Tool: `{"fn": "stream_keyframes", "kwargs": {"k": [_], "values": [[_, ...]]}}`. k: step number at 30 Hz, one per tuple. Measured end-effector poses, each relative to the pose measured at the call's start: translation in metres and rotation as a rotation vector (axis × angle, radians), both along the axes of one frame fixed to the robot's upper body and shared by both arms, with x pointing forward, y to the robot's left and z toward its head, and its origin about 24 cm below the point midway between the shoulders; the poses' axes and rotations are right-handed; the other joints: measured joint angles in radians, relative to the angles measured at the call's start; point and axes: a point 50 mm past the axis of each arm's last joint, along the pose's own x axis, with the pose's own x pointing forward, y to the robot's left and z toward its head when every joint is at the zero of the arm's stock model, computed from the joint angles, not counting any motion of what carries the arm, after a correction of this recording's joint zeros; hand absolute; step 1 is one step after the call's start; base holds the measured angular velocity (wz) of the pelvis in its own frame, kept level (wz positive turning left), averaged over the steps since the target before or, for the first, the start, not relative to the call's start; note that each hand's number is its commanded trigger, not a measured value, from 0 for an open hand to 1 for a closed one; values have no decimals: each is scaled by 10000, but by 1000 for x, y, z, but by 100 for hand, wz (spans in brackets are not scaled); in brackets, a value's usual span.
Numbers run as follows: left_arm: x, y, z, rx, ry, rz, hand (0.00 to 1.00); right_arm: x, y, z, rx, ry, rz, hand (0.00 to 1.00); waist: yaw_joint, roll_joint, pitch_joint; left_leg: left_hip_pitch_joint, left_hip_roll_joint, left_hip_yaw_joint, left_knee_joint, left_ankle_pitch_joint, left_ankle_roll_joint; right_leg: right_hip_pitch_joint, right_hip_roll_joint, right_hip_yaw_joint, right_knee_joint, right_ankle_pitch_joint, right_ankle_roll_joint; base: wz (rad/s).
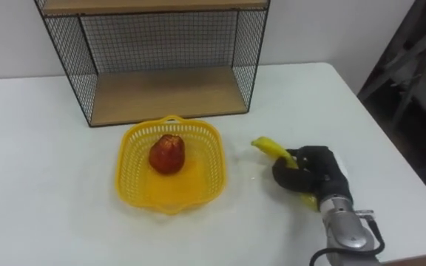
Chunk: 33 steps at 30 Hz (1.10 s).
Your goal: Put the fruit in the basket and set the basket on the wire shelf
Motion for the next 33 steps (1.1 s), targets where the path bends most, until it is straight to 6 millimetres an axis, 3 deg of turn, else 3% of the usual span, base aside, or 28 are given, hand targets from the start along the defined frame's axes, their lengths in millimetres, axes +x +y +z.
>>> {"fn": "stream_keyframes", "kwargs": {"k": [13, 19, 26, 33], "values": [[-1, -2, -1, -87, -114, -109, 0, 10, 28, 28, 960, -1267, 1365, 100, 168, -234, -17, 75, -7, -19, 23, 7, 5, 115, -22, -23, -18, -1, 2, 0], [-2, -7, -3, -223, 76, -175, 0, 12, 34, 38, 1033, -1644, 1804, 100, 235, -197, -10, 21, -1, -24, 92, 5, 12, 100, -29, -37, 32, 0, 2, 0], [-1, -7, -3, -306, 88, -224, 0, 17, 46, 65, 969, -2776, 2536, 100, 406, -144, -4, -21, -32, -192, 116, 6, 17, 142, -36, -164, 21, 1, 2, 5], [-1, -10, -4, -351, 127, -457, 0, 19, 51, 70, -167, -2916, 3282, 100, 443, -111, 22, -134, -44, -296, 94, 8, 18, 69, -38, -248, -3, 1, 6, 5]]}}
